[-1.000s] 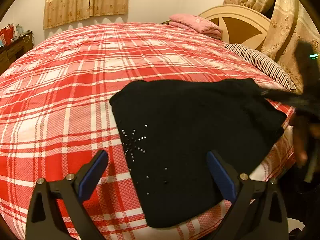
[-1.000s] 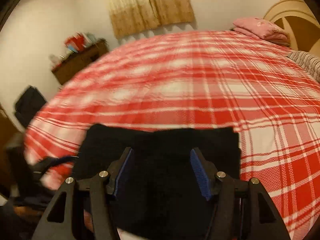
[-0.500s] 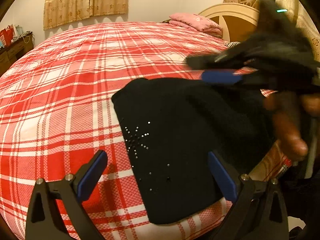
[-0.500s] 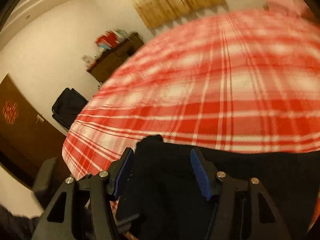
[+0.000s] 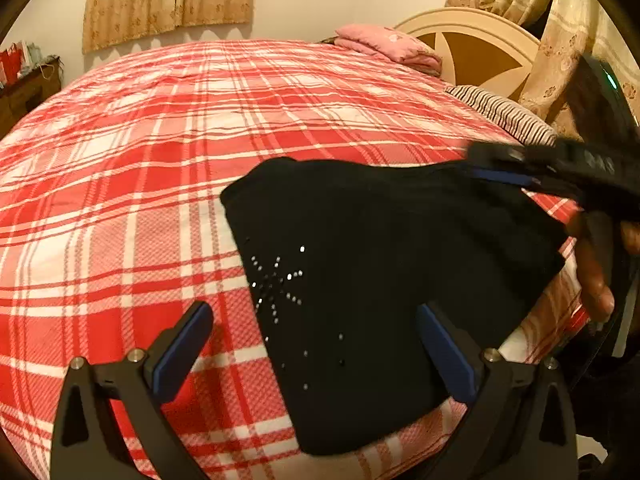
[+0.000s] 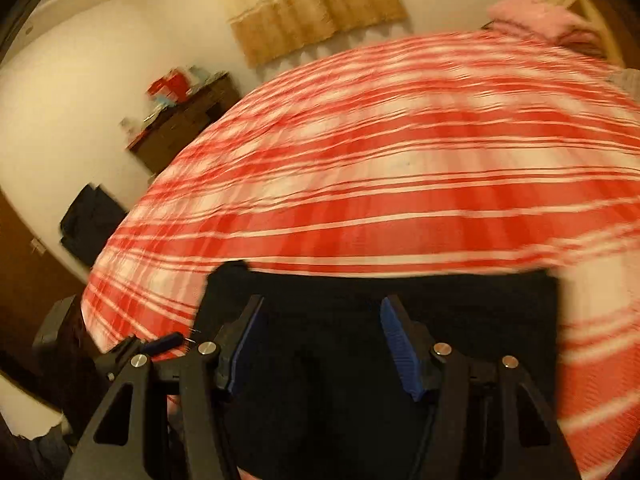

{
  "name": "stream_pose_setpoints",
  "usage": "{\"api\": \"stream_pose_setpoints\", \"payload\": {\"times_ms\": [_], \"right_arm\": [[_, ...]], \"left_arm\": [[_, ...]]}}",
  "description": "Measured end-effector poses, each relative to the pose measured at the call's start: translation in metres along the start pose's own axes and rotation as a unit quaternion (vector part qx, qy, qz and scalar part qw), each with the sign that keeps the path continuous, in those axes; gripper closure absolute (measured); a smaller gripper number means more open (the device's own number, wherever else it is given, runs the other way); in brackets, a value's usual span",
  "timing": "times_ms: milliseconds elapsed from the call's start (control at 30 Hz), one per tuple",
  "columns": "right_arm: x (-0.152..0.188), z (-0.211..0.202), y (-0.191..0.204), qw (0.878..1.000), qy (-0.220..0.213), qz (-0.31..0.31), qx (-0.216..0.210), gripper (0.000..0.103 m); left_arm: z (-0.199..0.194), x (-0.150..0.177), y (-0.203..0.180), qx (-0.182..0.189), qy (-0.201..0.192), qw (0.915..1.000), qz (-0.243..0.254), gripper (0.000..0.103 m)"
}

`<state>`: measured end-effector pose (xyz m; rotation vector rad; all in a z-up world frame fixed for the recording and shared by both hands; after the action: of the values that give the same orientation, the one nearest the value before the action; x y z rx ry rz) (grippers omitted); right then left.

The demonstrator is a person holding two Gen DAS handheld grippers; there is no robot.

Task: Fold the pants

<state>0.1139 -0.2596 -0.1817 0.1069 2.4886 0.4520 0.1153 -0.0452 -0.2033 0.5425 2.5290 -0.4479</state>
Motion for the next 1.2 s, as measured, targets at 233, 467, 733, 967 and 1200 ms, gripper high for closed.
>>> {"api": "stream_pose_setpoints", "payload": {"times_ms": [233, 467, 733, 967, 1200], "right_arm": [[0.023, -0.057, -0.083, 0.994, -0.023, 0.067, 0.078, 0.042], [0.041, -0.054, -0.108, 0.994, -0.004, 0.08, 0.069, 0.042], [0.041, -0.033, -0.098, 0.997, 0.023, 0.065, 0.032, 0.042], [0.043, -0.019, -0.085, 0.998, 0.024, 0.057, -0.001, 0.061], [0.049, -0.041, -0.065, 0.999, -0.017, 0.038, -0.014, 0.075]], "left_arm": [[0.012, -0.012, 0.011, 0.035, 0.011, 0.9989, -0.029, 0.0], [0.019, -0.023, 0.01, 0.034, 0.014, 0.9992, -0.016, 0.0], [0.022, -0.029, 0.015, 0.056, 0.007, 0.9984, -0.01, 0.0], [0.022, -0.036, 0.008, 0.061, 0.006, 0.9981, -0.004, 0.023], [0.009, -0.034, 0.01, 0.088, 0.006, 0.9961, -0.006, 0.075]]}}
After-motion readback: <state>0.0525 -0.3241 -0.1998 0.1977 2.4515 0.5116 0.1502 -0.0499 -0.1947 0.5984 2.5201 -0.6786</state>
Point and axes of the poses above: each gripper's, at about its wrist camera, not at the fingertips, and z roughly the way its jaws point, y to its left, x to its underside, the point moved 2 cm from there along z, roughly the way its jaws point, and after that the axes turned 7 degrees about y, right-handed, at the moved point
